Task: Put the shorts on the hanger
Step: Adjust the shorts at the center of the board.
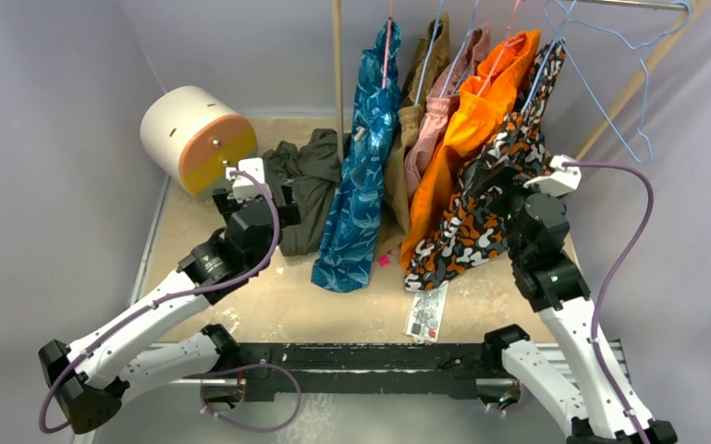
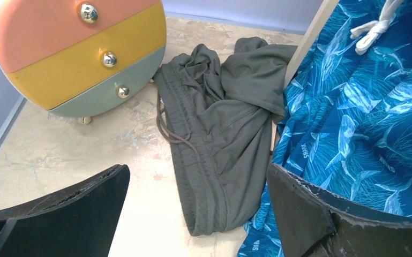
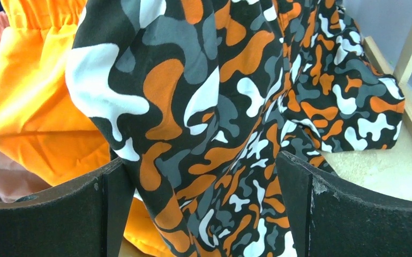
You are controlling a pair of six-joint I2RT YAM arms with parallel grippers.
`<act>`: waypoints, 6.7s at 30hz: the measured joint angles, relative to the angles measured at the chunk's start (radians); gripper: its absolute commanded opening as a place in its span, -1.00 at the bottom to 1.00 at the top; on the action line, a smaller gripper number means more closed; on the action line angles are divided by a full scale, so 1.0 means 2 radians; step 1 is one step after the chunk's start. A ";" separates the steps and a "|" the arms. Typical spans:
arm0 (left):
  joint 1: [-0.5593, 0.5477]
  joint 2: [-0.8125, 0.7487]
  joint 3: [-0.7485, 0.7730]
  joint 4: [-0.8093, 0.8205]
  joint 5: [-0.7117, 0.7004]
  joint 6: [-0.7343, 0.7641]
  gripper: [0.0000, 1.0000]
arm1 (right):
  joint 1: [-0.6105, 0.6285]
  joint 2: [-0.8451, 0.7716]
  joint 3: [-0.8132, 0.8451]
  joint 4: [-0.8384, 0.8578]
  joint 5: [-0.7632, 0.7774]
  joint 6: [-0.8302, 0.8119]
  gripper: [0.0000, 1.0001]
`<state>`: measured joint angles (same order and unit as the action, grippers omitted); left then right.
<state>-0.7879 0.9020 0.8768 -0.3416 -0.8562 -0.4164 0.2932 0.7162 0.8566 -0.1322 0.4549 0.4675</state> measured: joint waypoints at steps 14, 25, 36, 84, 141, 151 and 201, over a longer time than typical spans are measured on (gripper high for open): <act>-0.003 -0.006 -0.020 0.034 0.043 -0.005 0.99 | -0.003 -0.042 -0.006 -0.019 -0.046 -0.036 0.92; -0.003 0.012 -0.033 0.048 0.038 0.010 0.87 | -0.003 -0.046 -0.016 -0.048 -0.099 -0.036 0.77; -0.003 0.071 -0.027 0.012 -0.002 -0.032 0.78 | -0.003 -0.073 -0.044 -0.068 -0.238 -0.040 0.81; 0.090 0.112 0.050 -0.008 0.245 -0.167 -1.00 | -0.003 -0.072 0.115 -0.114 -0.347 -0.135 0.85; 0.089 -0.122 0.028 -0.152 0.126 -0.134 0.23 | 0.460 0.312 0.111 -0.010 -0.073 -0.062 0.70; 0.089 -0.114 0.000 -0.148 0.133 -0.120 0.23 | 0.461 0.398 0.117 -0.035 0.011 0.017 0.69; -0.001 0.002 0.008 -0.022 0.617 0.048 0.51 | 0.462 0.151 -0.015 0.031 -0.142 -0.171 -1.00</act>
<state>-0.7891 0.9054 0.8925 -0.3859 0.3782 -0.3206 1.2175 1.0176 0.8257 -0.0704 0.1707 0.1261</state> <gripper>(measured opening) 0.747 0.072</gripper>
